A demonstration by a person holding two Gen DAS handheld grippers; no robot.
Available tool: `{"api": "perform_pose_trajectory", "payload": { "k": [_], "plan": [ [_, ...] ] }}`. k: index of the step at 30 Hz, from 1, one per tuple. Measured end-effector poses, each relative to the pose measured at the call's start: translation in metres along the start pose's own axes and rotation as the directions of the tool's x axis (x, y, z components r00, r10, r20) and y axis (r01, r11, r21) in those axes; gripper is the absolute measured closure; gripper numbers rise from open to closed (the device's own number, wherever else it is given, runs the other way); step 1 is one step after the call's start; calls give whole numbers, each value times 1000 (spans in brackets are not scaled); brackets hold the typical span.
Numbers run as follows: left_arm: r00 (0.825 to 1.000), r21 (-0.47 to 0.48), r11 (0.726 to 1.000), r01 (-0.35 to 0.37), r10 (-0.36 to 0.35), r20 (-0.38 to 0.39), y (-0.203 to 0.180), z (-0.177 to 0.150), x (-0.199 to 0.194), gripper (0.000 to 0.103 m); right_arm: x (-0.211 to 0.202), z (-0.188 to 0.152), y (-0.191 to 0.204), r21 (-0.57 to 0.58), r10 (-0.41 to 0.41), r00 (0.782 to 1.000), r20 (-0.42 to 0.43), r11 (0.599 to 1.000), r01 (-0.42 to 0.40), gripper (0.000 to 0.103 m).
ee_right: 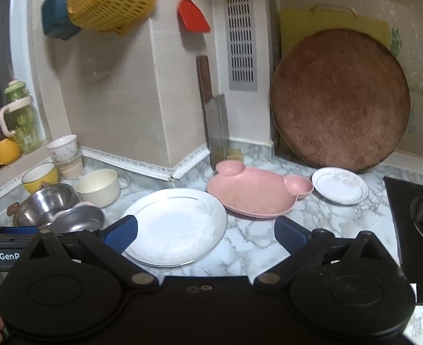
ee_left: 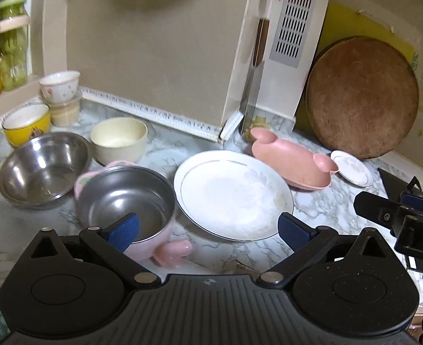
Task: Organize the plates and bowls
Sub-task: 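Move both grippers toward the large white rimmed plate, then close both grippers on the rim of the large white plate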
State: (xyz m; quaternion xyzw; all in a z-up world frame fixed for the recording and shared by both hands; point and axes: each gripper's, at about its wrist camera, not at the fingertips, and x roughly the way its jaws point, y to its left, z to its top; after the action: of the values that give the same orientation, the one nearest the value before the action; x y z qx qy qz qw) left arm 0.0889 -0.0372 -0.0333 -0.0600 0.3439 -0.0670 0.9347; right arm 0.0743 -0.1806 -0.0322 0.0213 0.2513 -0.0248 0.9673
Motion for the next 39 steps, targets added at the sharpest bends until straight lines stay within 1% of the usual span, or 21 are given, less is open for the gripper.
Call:
{"api": "perform_pose_trajectory", "payload": {
  "k": [3, 6, 7, 10, 12, 15, 16, 18, 20, 21, 23, 24, 28, 29, 30, 32, 34, 35, 36, 37, 39],
  "plan": [
    [999, -4, 1000, 4, -4, -35, -2, 4, 19, 0, 19, 1, -11, 12, 0, 999, -36, 1000, 1, 2],
    [998, 7, 1000, -19, 19, -54, -4, 13, 37, 0, 38, 2, -21, 18, 1, 998, -69, 1000, 0, 4],
    [999, 14, 1000, -15, 16, -52, -5, 18, 43, 0, 46, 3, -25, 21, 5, 996, -85, 1000, -3, 8],
    [998, 41, 999, -23, 25, -52, -5, 39, 62, 0, 68, 5, -33, 33, 18, 991, -132, 999, -13, 12],
    [997, 63, 998, -30, 34, -62, -4, 53, 77, 0, 83, 7, -38, 43, 33, 986, -162, 999, -26, 13],
    [990, 92, 995, -36, 48, -130, -1, 71, 109, 0, 108, 8, -43, 42, 43, 976, -213, 999, -34, 15],
    [986, 91, 995, -45, 58, -154, 1, 75, 118, 0, 117, 8, -44, 40, 42, 971, -234, 999, -34, 17],
    [980, 91, 995, -37, 54, -190, 5, 83, 135, 0, 133, 8, -47, 51, 46, 961, -274, 998, -33, 21],
    [975, 84, 996, -38, 55, -216, 8, 90, 150, 1, 149, 7, -50, 80, 57, 945, -322, 996, -33, 25],
    [971, 69, 997, -41, 56, -231, 11, 93, 157, 1, 156, 7, -52, 100, 58, 937, -343, 995, -25, 27],
    [963, 26, 999, -45, 50, -266, 18, 99, 171, 2, 170, 7, -56, 140, 72, 919, -388, 990, -19, 33],
    [960, 20, 999, -50, 53, -276, 19, 100, 176, 6, 175, 6, -58, 162, 86, 910, -405, 987, -21, 37],
    [941, 30, 998, -55, 62, -332, 24, 102, 198, 15, 192, 1, -62, 226, 132, 874, -468, 974, -26, 48],
    [936, 26, 998, -54, 60, -346, 26, 102, 202, 20, 194, 0, -62, 232, 138, 870, -474, 972, -28, 50],
    [932, 22, 998, -55, 59, -358, 27, 101, 205, 28, 197, 0, -63, 239, 144, 866, -480, 971, -29, 51],
    [919, 11, 999, -52, 53, -391, 30, 100, 214, 37, 199, -2, -64, 265, 164, 859, -485, 964, -35, 55],
    [912, -6, 998, -62, 54, -406, 32, 99, 219, 38, 201, -2, -66, 293, 183, 852, -490, 955, -36, 55],
    [911, -16, 998, -61, 49, -409, 34, 99, 219, 40, 202, -1, -67, 307, 194, 850, -490, 951, -40, 56],
    [910, -26, 998, -56, 41, -412, 35, 99, 220, 46, 203, -1, -67, 316, 200, 848, -491, 948, -41, 59],
    [908, -33, 998, -51, 32, -418, 35, 99, 221, 48, 205, -1, -67, 322, 204, 846, -493, 946, -40, 64],
    [904, -47, 998, -46, 22, -426, 36, 99, 223, 56, 208, -1, -68, 326, 209, 840, -500, 944, -41, 70]
  ]
}}
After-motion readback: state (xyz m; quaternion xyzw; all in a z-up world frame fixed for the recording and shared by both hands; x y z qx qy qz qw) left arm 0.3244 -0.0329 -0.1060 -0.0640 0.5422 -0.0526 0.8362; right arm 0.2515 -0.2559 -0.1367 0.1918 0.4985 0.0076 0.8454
